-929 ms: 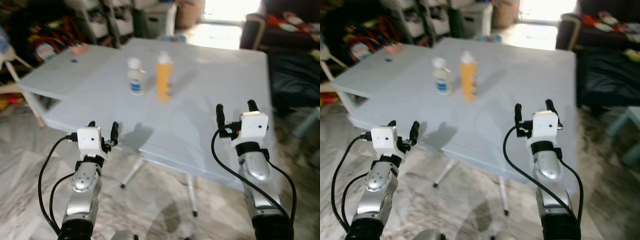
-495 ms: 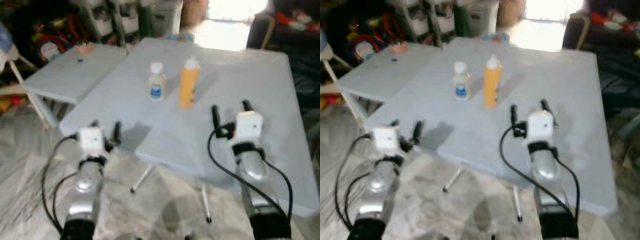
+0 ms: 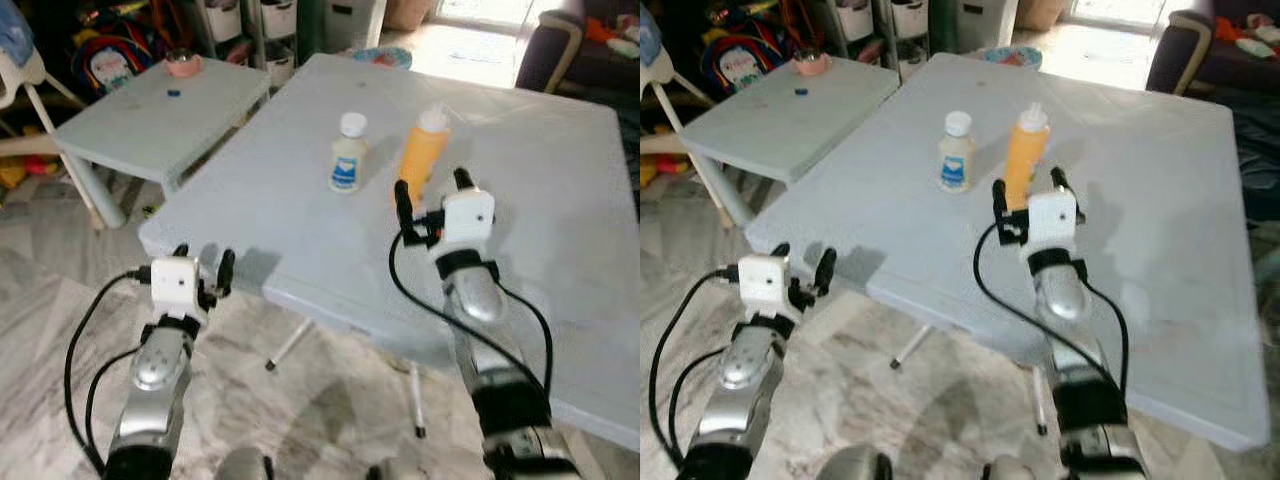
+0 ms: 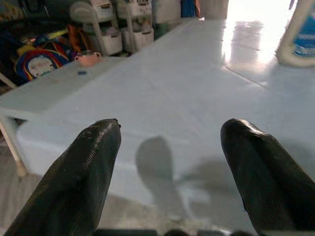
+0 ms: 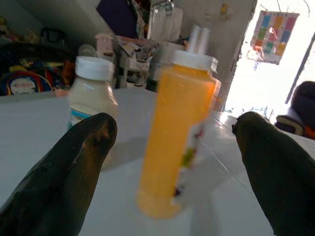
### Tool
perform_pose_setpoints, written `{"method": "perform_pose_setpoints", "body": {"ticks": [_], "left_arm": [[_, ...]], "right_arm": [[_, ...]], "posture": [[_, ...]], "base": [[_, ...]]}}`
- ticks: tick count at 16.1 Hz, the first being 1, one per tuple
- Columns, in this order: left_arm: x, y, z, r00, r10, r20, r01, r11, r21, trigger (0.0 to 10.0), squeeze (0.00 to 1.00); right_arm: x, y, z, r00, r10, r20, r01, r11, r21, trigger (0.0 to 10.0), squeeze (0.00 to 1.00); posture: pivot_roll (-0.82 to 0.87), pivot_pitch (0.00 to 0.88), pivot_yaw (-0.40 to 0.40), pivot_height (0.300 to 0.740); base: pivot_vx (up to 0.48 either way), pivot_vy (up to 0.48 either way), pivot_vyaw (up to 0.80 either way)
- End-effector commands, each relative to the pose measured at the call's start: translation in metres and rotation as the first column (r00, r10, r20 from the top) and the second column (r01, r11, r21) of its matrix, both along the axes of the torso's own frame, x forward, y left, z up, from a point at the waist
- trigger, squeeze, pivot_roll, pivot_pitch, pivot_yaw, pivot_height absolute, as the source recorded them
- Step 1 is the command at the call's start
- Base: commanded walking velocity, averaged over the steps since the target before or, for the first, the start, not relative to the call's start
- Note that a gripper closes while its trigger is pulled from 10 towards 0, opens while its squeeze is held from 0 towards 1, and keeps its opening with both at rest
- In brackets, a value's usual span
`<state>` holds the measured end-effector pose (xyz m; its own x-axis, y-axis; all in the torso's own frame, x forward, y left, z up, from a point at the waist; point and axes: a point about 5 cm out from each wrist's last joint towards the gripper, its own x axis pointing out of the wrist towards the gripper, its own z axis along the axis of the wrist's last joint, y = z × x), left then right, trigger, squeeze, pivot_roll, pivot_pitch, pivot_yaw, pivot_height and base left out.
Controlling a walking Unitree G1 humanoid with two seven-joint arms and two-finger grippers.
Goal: Restocking fridge
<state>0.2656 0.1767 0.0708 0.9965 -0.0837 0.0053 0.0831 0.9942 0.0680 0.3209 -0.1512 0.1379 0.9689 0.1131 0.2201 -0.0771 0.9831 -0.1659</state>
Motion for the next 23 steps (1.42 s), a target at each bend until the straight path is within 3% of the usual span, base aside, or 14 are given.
{"method": "perform_pose_setpoints", "body": {"ticks": [1, 3, 4, 5, 6, 7, 8, 12, 23], "left_arm": [[0.001, 0.002, 0.006, 1.0, -0.001, 0.017, 0.001, 1.0, 0.012, 10.0, 0.0], [-0.002, 0.004, 0.007, 1.0, -0.006, 0.015, 0.005, 1.0, 0.023, 10.0, 0.0], [-0.004, 0.005, 0.008, 1.0, -0.01, 0.012, 0.01, 1.0, 0.029, 10.0, 0.0], [-0.005, 0.006, 0.009, 1.0, -0.015, 0.009, 0.014, 0.999, 0.036, 10.0, 0.0], [-0.006, 0.006, 0.009, 1.0, -0.018, 0.008, 0.018, 0.999, 0.041, 10.0, 0.0], [-0.007, 0.007, 0.009, 1.0, -0.02, 0.006, 0.019, 0.999, 0.044, 10.0, 0.0], [-0.008, 0.007, 0.009, 1.0, -0.021, 0.005, 0.021, 0.999, 0.046, 10.0, 0.0], [-0.013, 0.008, 0.011, 1.0, -0.028, -0.009, 0.029, 0.998, 0.054, 10.0, 0.0], [-0.024, 0.01, 0.012, 0.998, -0.036, -0.047, 0.039, 0.997, 0.063, 10.0, 0.0]], "right_arm": [[0.005, 0.0, 0.004, 1.0, -0.001, 0.012, 0.001, 1.0, 0.009, 10.0, 0.0], [0.02, 0.002, 0.014, 1.0, 0.0, 0.027, 0.0, 1.0, 0.02, 10.0, 0.0], [0.024, 0.004, 0.018, 0.999, 0.003, 0.034, -0.003, 1.0, 0.024, 10.0, 0.76], [0.029, 0.007, 0.021, 0.999, 0.012, 0.042, -0.012, 1.0, 0.02, 10.0, 0.97], [0.032, 0.01, 0.022, 0.999, 0.017, 0.042, -0.018, 1.0, 0.015, 10.0, 0.95], [0.036, 0.011, 0.024, 0.999, 0.017, 0.039, -0.017, 1.0, 0.013, 10.0, 0.66], [0.039, 0.012, 0.026, 0.999, 0.014, 0.039, -0.015, 1.0, 0.013, 10.0, 0.0], [0.054, 0.01, 0.038, 0.998, -0.007, 0.06, 0.007, 1.0, 0.002, 10.0, 0.0], [0.077, 0.003, 0.066, 0.997, -0.02, 0.073, 0.023, 0.999, -0.032, 10.0, 0.0]], "posture": [[0.05, 0.1, 0.022, 0.74], [0.08, 0.109, 0.026, 0.74], [0.08, 0.114, 0.027, 0.74], [0.09, 0.116, 0.029, 0.74], [0.09, 0.12, 0.031, 0.74], [0.1, 0.125, 0.032, 0.74], [0.1, 0.131, 0.033, 0.74], [0.12, 0.159, 0.04, 0.74], [0.14, 0.205, 0.05, 0.74]], "base": [[0.0, 0.0, 0.0], [0.0, 0.0, 0.0], [0.0, 0.0, 0.0], [0.0, 0.0, 0.0], [0.0, 0.0, 0.0], [0.0, 0.0, 0.0], [0.0, 0.0, 0.0], [0.0, 0.0, 0.0], [0.0, 0.0, 0.0]]}}
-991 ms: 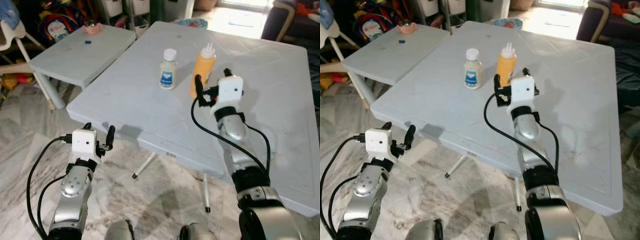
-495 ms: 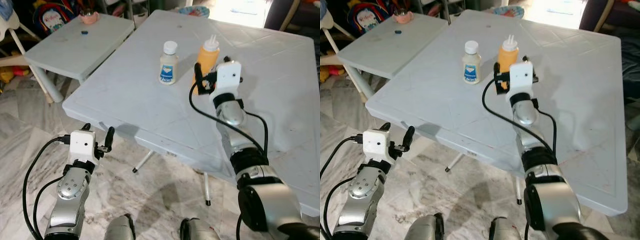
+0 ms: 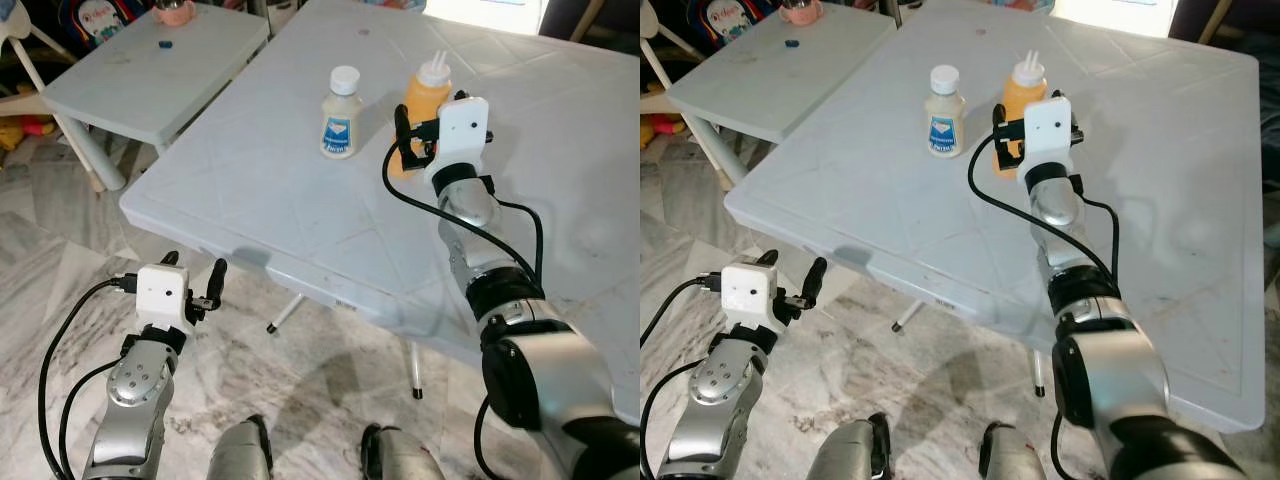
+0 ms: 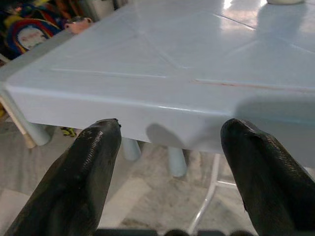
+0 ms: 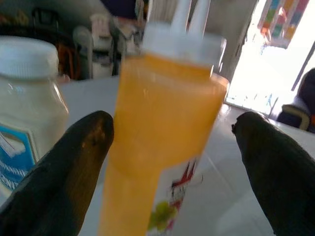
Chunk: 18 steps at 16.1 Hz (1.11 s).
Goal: Restocking fridge
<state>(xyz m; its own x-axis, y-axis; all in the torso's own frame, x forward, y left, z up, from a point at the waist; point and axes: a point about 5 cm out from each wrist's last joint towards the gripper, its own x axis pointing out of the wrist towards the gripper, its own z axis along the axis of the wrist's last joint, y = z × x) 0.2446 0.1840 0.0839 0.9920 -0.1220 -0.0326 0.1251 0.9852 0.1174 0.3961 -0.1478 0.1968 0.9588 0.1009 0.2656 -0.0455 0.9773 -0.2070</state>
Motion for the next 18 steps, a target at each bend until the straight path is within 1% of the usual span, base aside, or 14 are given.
{"method": "perform_pose_setpoints", "body": {"ticks": [1, 3, 8, 14, 15, 16, 18], "left_arm": [[-0.003, 0.002, -0.001, 1.0, 0.0, -0.017, 0.0, 1.0, 0.012, 10.0, 0.0], [-0.003, 0.003, -0.001, 1.0, -0.003, -0.024, 0.004, 1.0, 0.015, 10.0, 0.0], [-0.004, 0.005, 0.0, 0.999, -0.003, -0.032, 0.004, 1.0, 0.024, 10.0, 0.0], [-0.005, 0.004, -0.001, 0.999, -0.007, -0.041, 0.008, 1.0, 0.026, 10.0, 0.0], [-0.005, 0.003, -0.002, 0.999, -0.008, -0.043, 0.009, 1.0, 0.025, 10.0, 0.0], [-0.005, 0.003, -0.002, 0.999, -0.008, -0.044, 0.009, 1.0, 0.024, 10.0, 0.0], [-0.005, 0.002, -0.003, 0.999, -0.009, -0.048, 0.01, 1.0, 0.021, 10.0, 0.0]], "right_arm": [[0.004, -0.002, 0.01, 1.0, 0.003, 0.019, -0.003, 1.0, -0.002, 10.0, 0.0], [0.008, -0.002, 0.017, 1.0, 0.016, 0.011, -0.016, 1.0, -0.009, 10.0, 0.0], [0.013, 0.007, 0.027, 0.997, 0.079, -0.004, -0.079, 0.997, -0.018, 10.0, 0.0], [0.016, 0.006, 0.039, 0.995, 0.097, 0.009, -0.097, 0.994, -0.045, 10.0, 0.0], [0.016, 0.006, 0.042, 0.994, 0.105, 0.016, -0.105, 0.994, -0.044, 4.2, 0.0], [0.016, 0.006, 0.042, 0.994, 0.11, 0.019, -0.109, 0.993, -0.044, 0.0, 0.0], [0.016, 0.006, 0.042, 0.993, 0.114, 0.021, -0.113, 0.992, -0.051, 0.0, 0.0]], "posture": [[0.15, 0.205, 0.051, 0.74], [0.15, 0.217, 0.054, 0.74], [0.16, 0.217, 0.056, 0.74], [0.16, 0.219, 0.055, 0.74], [0.16, 0.219, 0.053, 0.74], [0.16, 0.219, 0.052, 0.74], [0.16, 0.216, 0.051, 0.74]], "base": [[0.0, 0.0, 0.0], [0.0, 0.0, 0.0], [0.0, 0.0, 0.0], [0.0, 0.0, 0.0], [0.0, 0.0, 0.0], [0.0, 0.0, 0.0], [0.0, 0.0, 0.0]]}}
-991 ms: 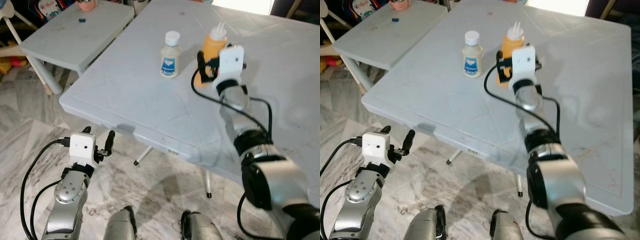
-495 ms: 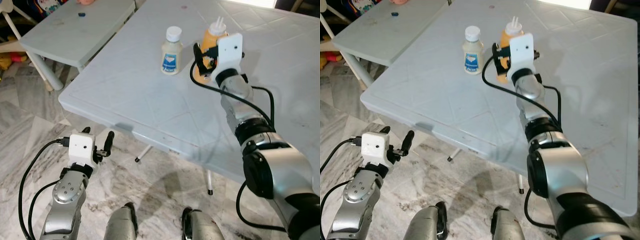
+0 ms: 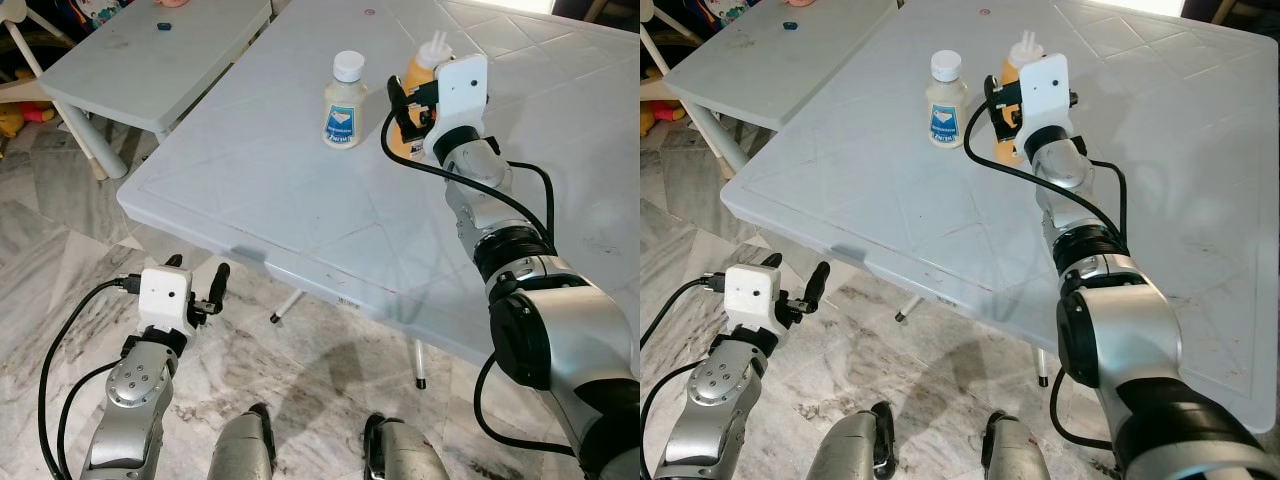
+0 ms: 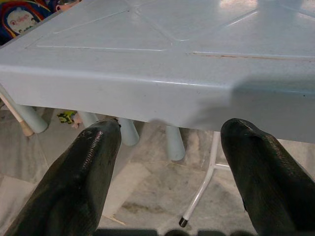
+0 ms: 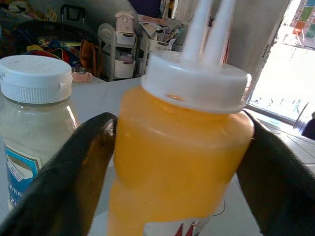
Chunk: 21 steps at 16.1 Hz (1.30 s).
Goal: Restocking fridge
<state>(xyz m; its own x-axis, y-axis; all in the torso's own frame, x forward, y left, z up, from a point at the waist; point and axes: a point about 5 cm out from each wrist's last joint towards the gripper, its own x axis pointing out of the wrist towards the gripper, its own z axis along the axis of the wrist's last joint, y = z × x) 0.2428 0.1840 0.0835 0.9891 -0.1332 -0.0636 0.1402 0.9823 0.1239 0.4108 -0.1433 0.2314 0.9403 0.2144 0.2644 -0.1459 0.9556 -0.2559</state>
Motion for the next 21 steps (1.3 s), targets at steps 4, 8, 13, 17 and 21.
{"method": "perform_pose_setpoints", "body": {"ticks": [4, 8, 13, 17, 21], "left_arm": [[-0.002, 0.001, -0.004, 1.0, 0.002, -0.023, -0.001, 1.0, 0.007, 10.0, 0.0], [0.001, 0.0, -0.005, 1.0, -0.002, -0.026, 0.002, 1.0, 0.005, 10.0, 0.0], [0.005, 0.009, -0.011, 0.995, 0.077, -0.065, -0.075, 0.997, 0.027, 10.0, 0.0], [0.0, 0.017, -0.016, 0.991, 0.108, -0.085, -0.106, 0.994, 0.034, 10.0, 0.0], [-0.003, 0.018, -0.023, 0.984, 0.151, -0.093, -0.15, 0.988, 0.022, 10.0, 0.0]], "right_arm": [[0.0, 0.002, 0.005, 1.0, 0.009, 0.024, -0.009, 1.0, -0.011, 0.0, 0.0], [-0.001, 0.001, 0.009, 0.998, 0.055, 0.039, -0.051, 0.996, -0.076, 0.0, 0.0], [-0.011, -0.002, -0.006, 0.983, 0.185, 0.022, -0.182, 0.979, -0.095, 10.0, 0.0], [-0.034, 0.002, -0.027, 0.973, 0.224, 0.057, -0.222, 0.974, -0.03, 10.0, 0.0], [-0.065, -0.025, -0.061, 0.999, 0.019, 0.043, -0.024, 0.991, 0.13, 10.0, 0.0]], "posture": [[0.15, 0.208, 0.047, 0.74], [0.14, 0.194, 0.042, 0.74], [0.1, 0.177, 0.044, 0.74], [0.08, 0.155, 0.04, 0.74], [0.06, 0.119, 0.044, 0.74]], "base": [[0.0, 0.0, 0.0], [0.0, 0.0, 0.0], [0.0, 0.0, 0.0], [0.0, 0.0, 0.0], [0.0, 0.0, 0.0]]}}
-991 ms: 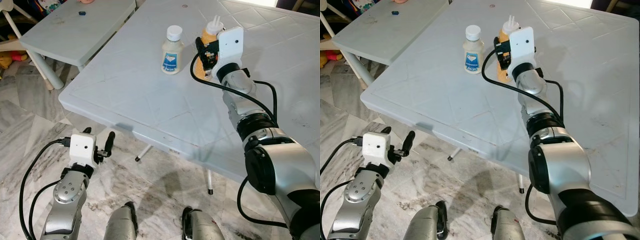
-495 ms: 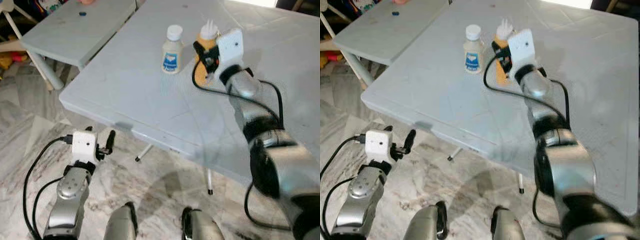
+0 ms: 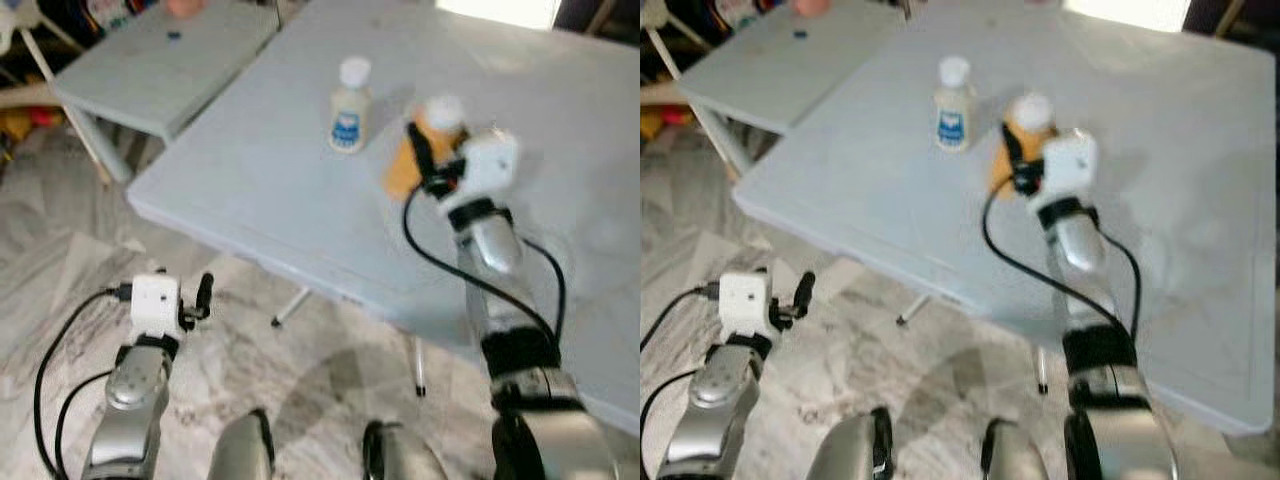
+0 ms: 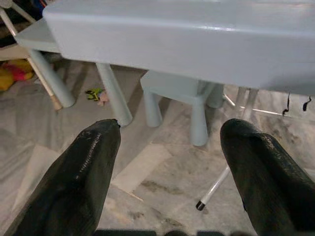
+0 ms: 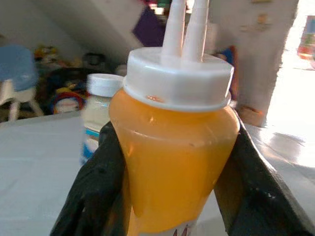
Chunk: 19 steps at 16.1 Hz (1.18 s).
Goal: Restocking fridge
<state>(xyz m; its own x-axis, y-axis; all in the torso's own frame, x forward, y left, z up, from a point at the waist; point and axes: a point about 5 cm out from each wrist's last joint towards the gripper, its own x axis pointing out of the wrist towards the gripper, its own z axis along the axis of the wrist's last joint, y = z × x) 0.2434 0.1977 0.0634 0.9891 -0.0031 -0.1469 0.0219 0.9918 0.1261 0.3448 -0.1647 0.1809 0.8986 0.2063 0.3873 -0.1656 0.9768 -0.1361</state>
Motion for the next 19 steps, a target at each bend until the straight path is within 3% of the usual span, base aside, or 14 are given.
{"method": "perform_pose_setpoints", "body": {"ticks": [1, 2, 4, 10, 15, 19], "left_arm": [[-0.003, 0.004, -0.003, 1.0, 0.024, -0.011, -0.024, 1.0, 0.005, 10.0, 0.0], [0.0, 0.005, -0.004, 0.999, 0.031, -0.015, -0.031, 1.0, 0.002, 10.0, 0.0], [0.007, 0.006, 0.001, 0.999, 0.039, 0.008, -0.039, 0.999, 0.003, 10.0, 0.0], [0.019, 0.005, 0.006, 0.998, 0.052, 0.044, -0.053, 0.999, 0.005, 10.0, 0.0], [0.021, 0.002, 0.005, 0.997, 0.046, 0.055, -0.047, 0.999, 0.004, 10.0, 0.0], [0.013, -0.001, -0.003, 0.998, 0.05, 0.035, -0.051, 0.999, 0.011, 10.0, 0.0]], "right_arm": [[-0.003, -0.009, -0.014, 0.996, -0.057, -0.07, 0.059, 0.998, 0.021, 10.0, 0.0], [-0.012, -0.014, -0.018, 0.992, -0.086, -0.095, 0.092, 0.994, 0.058, 10.0, 0.0], [-0.021, -0.007, -0.019, 0.993, -0.059, -0.104, 0.064, 0.997, 0.044, 10.0, 0.0], [-0.03, 0.008, -0.01, 0.994, -0.024, -0.107, 0.033, 0.996, 0.082, 10.0, 0.0], [-0.03, 0.016, -0.007, 0.993, 0.007, -0.119, 0.001, 0.998, 0.066, 10.0, 0.0], [-0.041, 0.02, -0.026, 0.984, 0.029, -0.177, -0.021, 0.999, 0.045, 10.0, 0.0]], "posture": [[0.05, 0.114, 0.043, 0.74], [0.05, 0.103, 0.038, 0.74], [0.04, 0.098, 0.032, 0.74], [0.03, 0.081, 0.022, 0.74], [0.03, 0.081, 0.013, 0.74], [0.03, 0.082, 0.013, 0.74]], "base": [[-0.255, 0.0, 0.0], [-0.356, 0.0, 0.0], [-0.362, 0.0, 0.0], [-0.366, 0.0, 0.0], [-0.358, 0.0, 0.0], [-0.074, 0.0, 0.6]]}}
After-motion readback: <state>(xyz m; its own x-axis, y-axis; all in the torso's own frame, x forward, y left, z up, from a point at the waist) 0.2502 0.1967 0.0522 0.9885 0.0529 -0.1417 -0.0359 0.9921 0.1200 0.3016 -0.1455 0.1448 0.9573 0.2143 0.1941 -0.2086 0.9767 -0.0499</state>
